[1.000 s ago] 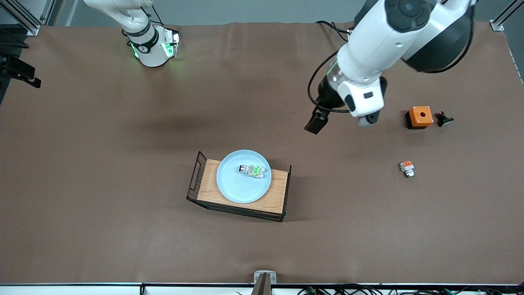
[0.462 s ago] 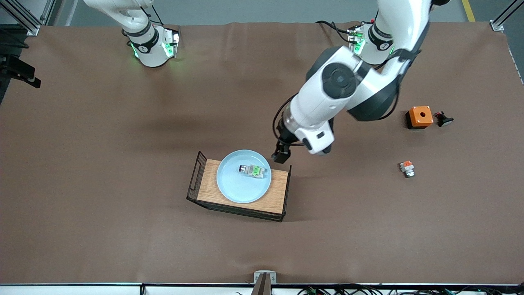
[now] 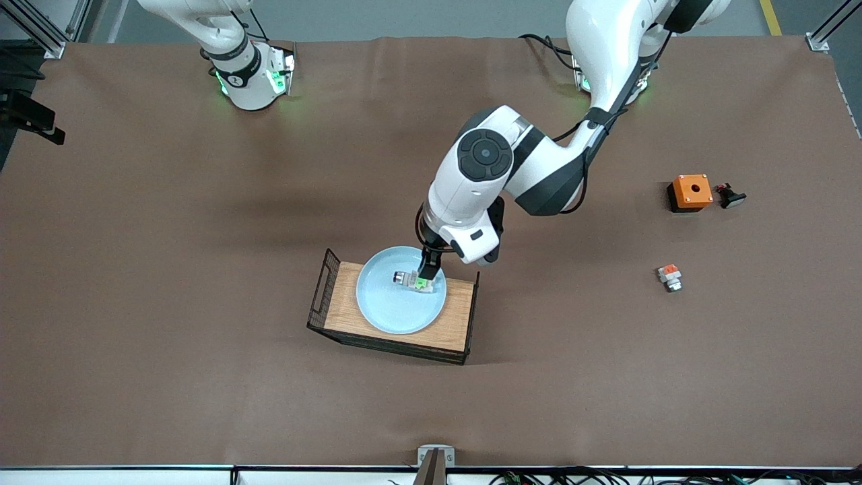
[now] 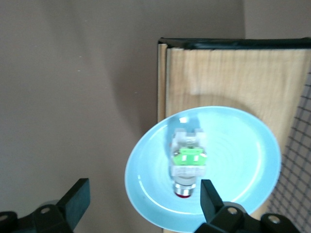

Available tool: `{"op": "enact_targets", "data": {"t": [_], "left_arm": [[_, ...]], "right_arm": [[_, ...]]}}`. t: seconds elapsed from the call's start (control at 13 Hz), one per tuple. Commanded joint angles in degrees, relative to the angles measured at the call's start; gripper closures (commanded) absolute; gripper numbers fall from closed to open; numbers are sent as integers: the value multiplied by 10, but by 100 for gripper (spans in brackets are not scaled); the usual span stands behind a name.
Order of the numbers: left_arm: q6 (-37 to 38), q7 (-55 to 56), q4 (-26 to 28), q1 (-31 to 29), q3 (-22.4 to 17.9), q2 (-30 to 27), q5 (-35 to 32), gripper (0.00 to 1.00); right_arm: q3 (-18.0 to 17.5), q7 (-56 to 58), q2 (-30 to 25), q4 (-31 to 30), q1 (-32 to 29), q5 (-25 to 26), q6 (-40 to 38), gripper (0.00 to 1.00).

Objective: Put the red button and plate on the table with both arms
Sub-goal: 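Close the left gripper on the white green-collared button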

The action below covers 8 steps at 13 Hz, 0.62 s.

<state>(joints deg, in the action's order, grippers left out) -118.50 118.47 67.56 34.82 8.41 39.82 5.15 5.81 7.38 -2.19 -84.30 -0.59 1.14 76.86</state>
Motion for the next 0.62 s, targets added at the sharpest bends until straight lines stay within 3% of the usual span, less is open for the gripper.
{"op": "enact_targets", "data": {"t": [0.0, 0.54], "left_arm": [[-29, 3, -19, 2, -6, 20, 9, 0], [-59, -6, -41, 2, -7, 57, 9, 0]], "right_arm": [[-5, 6, 6, 11, -14, -10, -7, 0], [-6, 2, 6, 11, -17, -10, -5, 0]]}}
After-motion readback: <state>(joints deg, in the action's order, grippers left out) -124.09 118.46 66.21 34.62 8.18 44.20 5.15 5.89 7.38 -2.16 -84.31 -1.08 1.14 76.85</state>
